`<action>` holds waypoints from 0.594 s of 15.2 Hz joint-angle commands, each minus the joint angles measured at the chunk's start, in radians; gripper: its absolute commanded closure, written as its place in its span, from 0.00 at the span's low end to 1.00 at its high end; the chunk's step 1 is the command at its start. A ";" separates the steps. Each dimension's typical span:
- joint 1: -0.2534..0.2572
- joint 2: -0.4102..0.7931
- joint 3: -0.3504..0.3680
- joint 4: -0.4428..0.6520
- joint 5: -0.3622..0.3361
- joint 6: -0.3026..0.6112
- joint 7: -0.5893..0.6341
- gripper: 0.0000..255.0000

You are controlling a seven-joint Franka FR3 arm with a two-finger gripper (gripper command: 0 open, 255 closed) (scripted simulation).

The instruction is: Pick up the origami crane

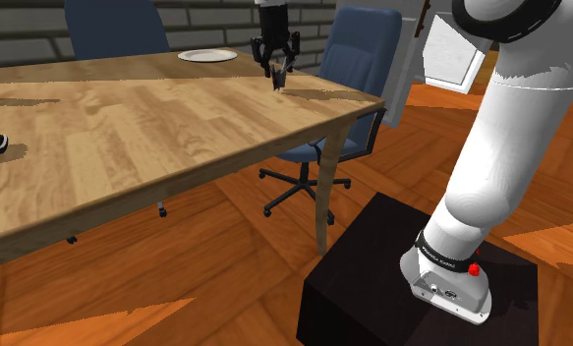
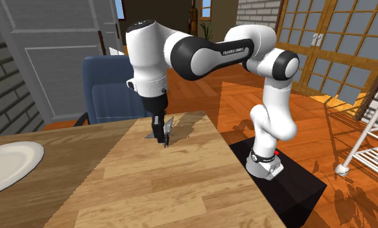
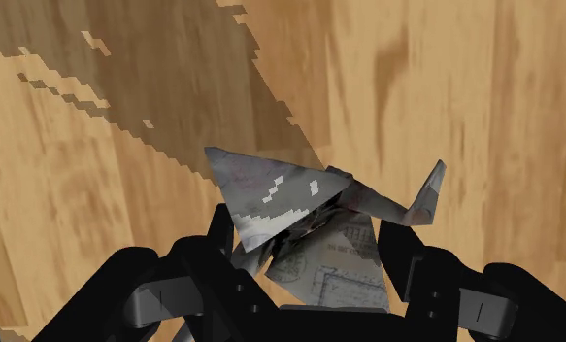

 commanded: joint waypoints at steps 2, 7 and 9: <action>0.001 0.010 0.000 0.047 -0.002 -0.037 -0.002 1.00; 0.005 0.039 0.002 0.154 -0.006 -0.116 -0.004 1.00; 0.007 0.053 0.002 0.202 -0.009 -0.150 -0.005 1.00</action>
